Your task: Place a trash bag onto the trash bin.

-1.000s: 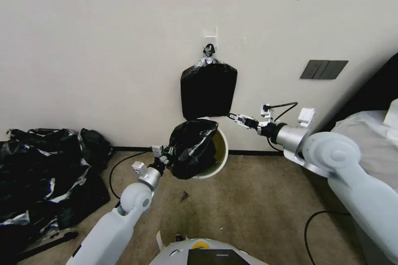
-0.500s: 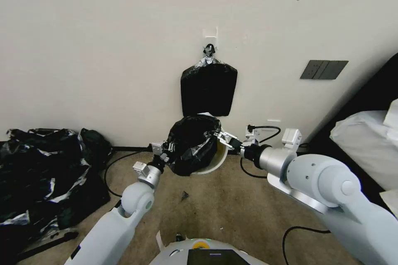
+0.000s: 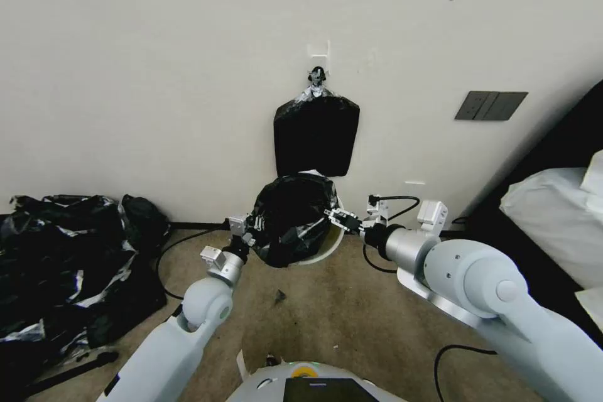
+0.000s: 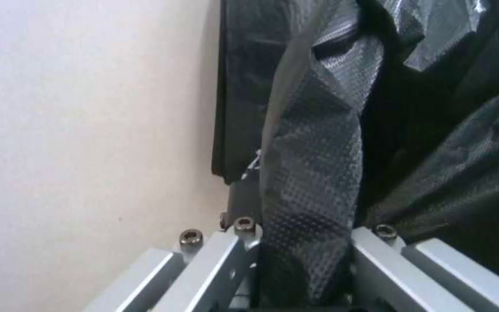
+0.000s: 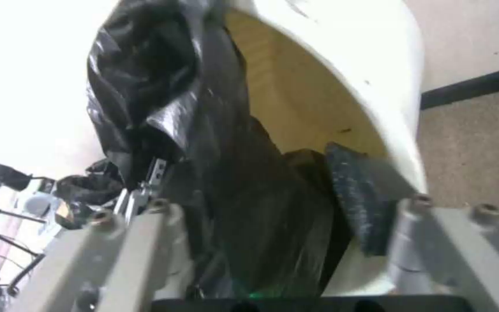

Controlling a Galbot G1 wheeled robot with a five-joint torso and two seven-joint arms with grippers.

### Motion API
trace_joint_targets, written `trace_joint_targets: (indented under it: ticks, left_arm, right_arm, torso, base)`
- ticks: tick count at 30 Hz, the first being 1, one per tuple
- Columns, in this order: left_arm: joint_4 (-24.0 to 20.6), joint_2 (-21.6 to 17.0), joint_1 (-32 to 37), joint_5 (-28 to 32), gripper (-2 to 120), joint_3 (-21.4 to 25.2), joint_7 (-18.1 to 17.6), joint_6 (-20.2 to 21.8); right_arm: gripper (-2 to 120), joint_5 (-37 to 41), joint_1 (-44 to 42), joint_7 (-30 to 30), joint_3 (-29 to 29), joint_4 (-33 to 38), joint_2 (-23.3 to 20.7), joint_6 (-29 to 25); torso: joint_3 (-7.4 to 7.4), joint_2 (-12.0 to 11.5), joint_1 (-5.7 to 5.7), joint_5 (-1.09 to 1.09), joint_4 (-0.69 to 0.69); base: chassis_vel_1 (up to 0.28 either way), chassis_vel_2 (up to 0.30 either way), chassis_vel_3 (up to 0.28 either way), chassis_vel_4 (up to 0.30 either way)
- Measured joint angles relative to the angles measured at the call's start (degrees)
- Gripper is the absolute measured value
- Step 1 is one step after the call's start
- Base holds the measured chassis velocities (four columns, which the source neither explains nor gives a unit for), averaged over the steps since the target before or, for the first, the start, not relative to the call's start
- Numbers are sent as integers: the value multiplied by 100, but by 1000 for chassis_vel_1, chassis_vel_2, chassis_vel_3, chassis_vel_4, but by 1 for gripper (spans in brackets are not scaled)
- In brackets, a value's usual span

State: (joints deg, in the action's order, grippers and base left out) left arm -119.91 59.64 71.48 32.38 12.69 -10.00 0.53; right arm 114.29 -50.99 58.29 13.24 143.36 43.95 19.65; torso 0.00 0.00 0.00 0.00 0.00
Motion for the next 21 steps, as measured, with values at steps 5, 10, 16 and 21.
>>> trace_joint_targets:
  ticks: [5, 10, 16, 21]
  left_arm:
    - [11, 43, -17, 334, 1, 4, -59, 144]
    - [45, 65, 0, 771, 1, 71, -89, 276]
    - [149, 89, -30, 1052, 1, 107, -92, 384]
    - [195, 120, -72, 1220, 1, 113, -90, 428]
  right_arm:
    - [29, -57, -63, -18, 53, -4, -14, 13]
    - [10, -65, -136, -56, 224, -6, -40, 22]
    - [0, -57, -208, -153, 452, -8, -76, 39]
    - [0, -33, -304, -159, 618, -10, -76, 38]
  torso:
    - [0, 0, 0, 0, 0]
    - [0, 0, 0, 0, 0]
    - [0, 0, 0, 0, 0]
    - [0, 0, 0, 0, 0]
  base:
    - [0, 0, 0, 0]
    - [0, 0, 0, 0]
    - [0, 0, 0, 0]
    - [0, 0, 0, 0]
